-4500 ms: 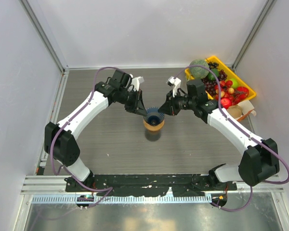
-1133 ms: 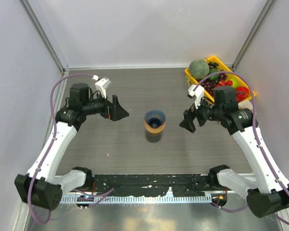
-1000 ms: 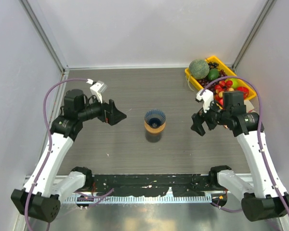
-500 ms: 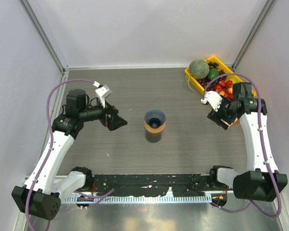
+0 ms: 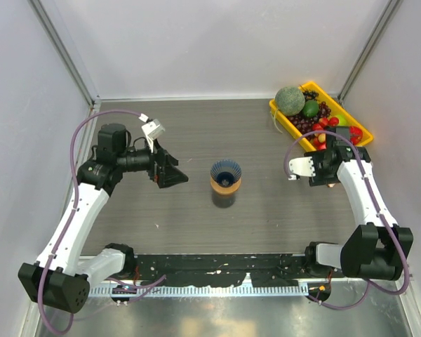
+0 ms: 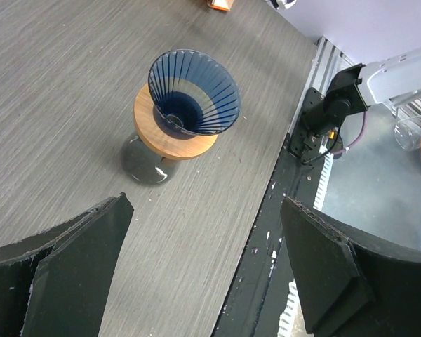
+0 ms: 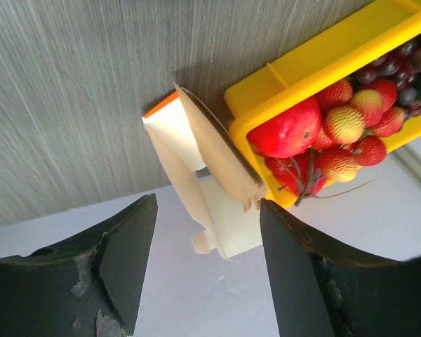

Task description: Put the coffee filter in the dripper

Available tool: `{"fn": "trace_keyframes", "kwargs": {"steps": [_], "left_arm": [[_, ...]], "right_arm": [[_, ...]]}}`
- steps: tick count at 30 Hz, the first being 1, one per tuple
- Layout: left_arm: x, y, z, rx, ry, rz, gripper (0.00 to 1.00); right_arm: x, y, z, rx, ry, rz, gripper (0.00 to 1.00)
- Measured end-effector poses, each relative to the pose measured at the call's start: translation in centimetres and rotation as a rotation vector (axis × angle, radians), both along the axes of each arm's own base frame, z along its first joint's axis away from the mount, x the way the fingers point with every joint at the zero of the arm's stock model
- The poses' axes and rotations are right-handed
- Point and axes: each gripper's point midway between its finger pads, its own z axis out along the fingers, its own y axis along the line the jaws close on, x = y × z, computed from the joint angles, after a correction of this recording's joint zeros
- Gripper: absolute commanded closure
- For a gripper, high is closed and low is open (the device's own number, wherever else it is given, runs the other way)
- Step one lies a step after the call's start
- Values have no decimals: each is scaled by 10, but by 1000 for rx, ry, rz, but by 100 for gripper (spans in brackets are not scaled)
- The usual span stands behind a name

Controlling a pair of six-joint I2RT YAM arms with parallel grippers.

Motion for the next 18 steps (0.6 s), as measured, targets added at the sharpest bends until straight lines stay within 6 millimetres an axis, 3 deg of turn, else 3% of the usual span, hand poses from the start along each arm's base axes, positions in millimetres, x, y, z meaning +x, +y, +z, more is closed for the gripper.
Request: {"fn": "trace_keyframes", "kwargs": {"steps": [7,18], "left_arm": [[-4,-3,-1,-13,20,-29,1],[-5,-4,-3,-16,41,-41,1]], "right_arm": [[19,-1,-10,-68,47,149,28],[36,-7,-23,-99,123,180,33]]}}
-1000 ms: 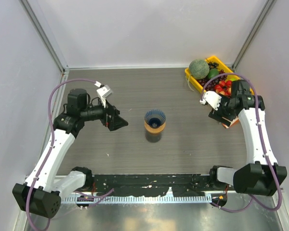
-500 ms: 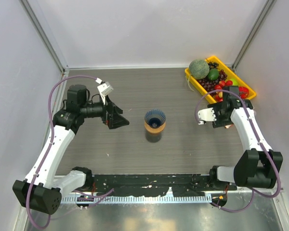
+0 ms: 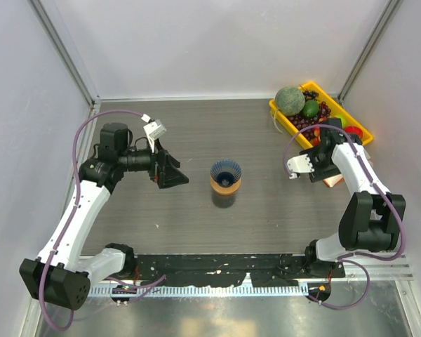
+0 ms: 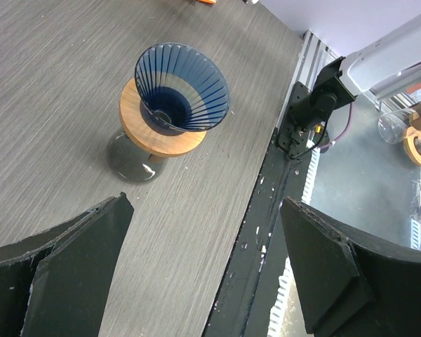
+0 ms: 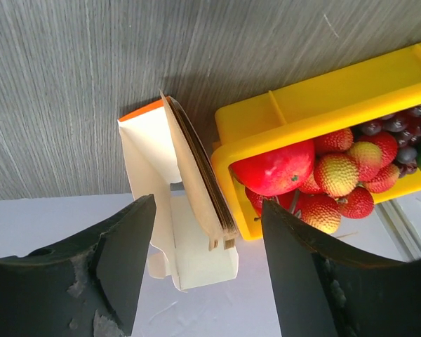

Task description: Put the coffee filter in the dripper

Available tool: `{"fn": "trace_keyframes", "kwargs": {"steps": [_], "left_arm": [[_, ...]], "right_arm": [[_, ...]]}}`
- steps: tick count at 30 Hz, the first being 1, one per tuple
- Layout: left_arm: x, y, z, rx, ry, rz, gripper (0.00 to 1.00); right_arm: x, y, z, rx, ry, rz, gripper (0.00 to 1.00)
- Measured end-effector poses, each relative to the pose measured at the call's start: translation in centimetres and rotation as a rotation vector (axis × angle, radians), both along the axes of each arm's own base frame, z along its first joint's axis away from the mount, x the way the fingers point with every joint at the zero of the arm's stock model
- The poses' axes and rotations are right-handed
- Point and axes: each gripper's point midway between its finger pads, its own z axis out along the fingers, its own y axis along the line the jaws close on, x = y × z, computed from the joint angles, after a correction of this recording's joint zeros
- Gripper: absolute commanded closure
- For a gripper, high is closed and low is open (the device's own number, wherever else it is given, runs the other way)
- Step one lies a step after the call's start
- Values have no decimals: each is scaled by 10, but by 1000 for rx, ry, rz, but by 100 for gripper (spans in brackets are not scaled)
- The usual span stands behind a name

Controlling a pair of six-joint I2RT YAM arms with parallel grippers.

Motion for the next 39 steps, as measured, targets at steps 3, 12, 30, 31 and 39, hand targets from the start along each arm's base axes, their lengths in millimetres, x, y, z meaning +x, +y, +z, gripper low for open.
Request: {"fn": "trace_keyframes", "kwargs": {"steps": [3,12,30,31,39], "left_arm": [[-1,0,0,0,2,-3,1],[1,-1,-5,6,36,-9,1],[6,0,-9,8,77,-1,1],[6,-1,-10,8,79,-1,1],[7,-1,-11,5,102,5,1]], "right_arm": [[1,-3,-6,-15,25,-2,36],[5,-9,-14,-46,46,-5,52],[15,-13,-15,-73,11,-8,95],[15,-12,-15,-73,11,-6,94],[13,4,-8,-46,-2,35,95]]}}
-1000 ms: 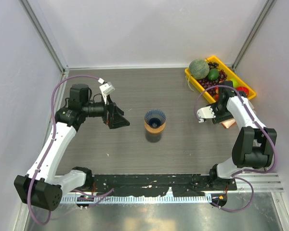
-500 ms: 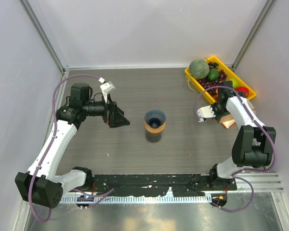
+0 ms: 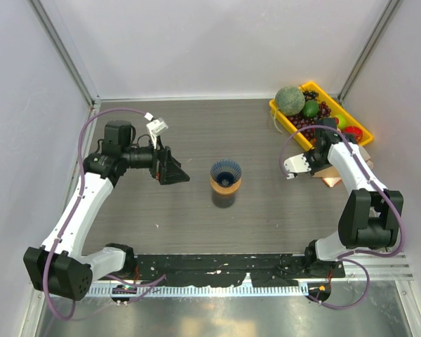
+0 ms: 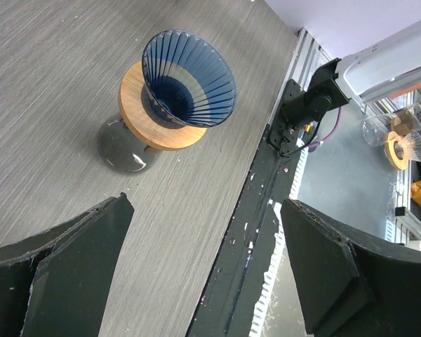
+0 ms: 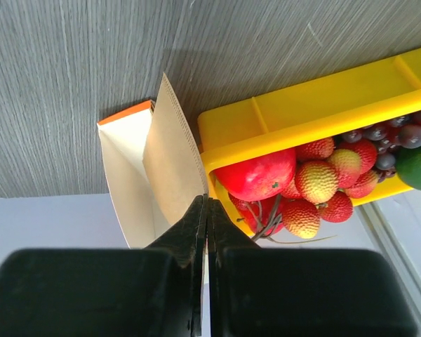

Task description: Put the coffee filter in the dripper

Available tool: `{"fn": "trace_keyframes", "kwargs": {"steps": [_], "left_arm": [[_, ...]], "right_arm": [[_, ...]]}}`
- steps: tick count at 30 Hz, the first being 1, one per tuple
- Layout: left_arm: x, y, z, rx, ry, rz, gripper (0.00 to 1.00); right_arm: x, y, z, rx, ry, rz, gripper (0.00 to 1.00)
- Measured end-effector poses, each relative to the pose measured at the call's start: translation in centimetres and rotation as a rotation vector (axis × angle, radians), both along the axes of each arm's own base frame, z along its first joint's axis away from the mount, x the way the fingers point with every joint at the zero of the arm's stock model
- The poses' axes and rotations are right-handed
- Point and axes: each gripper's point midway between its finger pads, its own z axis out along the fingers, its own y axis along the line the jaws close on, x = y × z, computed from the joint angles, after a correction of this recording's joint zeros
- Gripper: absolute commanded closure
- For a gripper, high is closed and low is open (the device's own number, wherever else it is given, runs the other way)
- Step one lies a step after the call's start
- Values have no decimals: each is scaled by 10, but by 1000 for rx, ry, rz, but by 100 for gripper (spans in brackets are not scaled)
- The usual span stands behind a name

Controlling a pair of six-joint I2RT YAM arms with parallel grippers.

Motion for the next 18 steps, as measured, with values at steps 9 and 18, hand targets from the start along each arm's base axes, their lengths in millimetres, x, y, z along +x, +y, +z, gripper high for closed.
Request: {"fn": "trace_keyframes", "kwargs": {"steps": [9,18], "left_arm": [[1,0,-1,0,9,3,1],[1,0,-1,0,10,4,1]], "right_arm": [[-1,18,2,23,1,39,73],[-7,18,4,48,11,-25,41]]}}
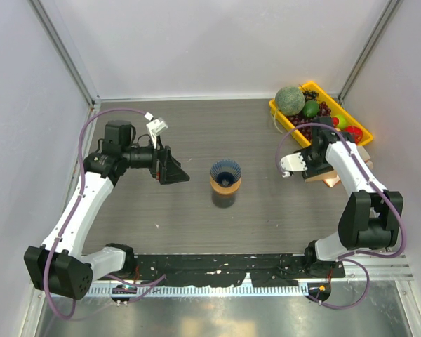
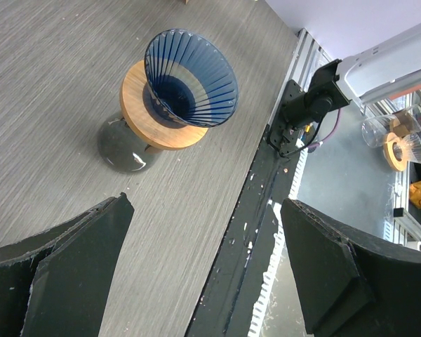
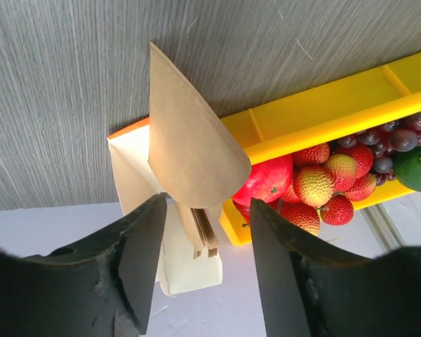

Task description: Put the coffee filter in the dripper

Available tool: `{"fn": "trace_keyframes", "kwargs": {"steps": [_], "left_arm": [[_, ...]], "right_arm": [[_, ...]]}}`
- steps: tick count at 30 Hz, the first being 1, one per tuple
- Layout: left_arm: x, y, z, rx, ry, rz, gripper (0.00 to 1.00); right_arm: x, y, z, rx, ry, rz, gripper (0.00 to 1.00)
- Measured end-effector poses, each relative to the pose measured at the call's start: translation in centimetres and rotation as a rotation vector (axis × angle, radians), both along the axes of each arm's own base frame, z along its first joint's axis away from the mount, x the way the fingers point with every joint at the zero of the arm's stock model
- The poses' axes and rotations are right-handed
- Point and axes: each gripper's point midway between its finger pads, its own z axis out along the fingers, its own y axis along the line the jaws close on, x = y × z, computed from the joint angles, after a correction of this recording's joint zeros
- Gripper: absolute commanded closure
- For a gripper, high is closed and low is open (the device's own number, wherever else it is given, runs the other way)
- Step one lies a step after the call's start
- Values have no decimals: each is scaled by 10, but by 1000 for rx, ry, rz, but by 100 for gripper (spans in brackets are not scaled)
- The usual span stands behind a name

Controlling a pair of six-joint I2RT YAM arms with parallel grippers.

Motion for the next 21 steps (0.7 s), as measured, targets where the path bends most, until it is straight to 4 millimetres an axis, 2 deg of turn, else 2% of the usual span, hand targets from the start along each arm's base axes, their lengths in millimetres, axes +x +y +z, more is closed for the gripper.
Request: {"fn": "trace_keyframes", "kwargs": {"steps": [3,5,6,7,11,12,14,15,20,21], "left_arm": [[0,0,0,0,0,0,1],[0,0,0,0,1,1,1],[0,0,0,0,0,0,1],[0,0,0,0,0,0,1],[0,0,0,0,0,0,1],[0,0,0,0,0,0,1],[0,0,0,0,0,1,1],[0,0,0,0,0,1,1],[0,0,0,0,0,2,1],[1,1,0,0,0,3,1]], "right_arm": [[1,0,2,4,-7,-9,40],[1,1,1,11,-5,-16,36],[1,1,1,15,-5,-21,30],[1,1,-1,17,-1,-27,14],[4,2,-11,38,23,-65,12],[6,2,-13,43,30,-74,14],[11,3,-17,55,36,-89,25],[13,4,-18,59,37,-94,37],[17,4,-20,73,44,-120,62],[17,4,-21,76,49,-124,71]]}}
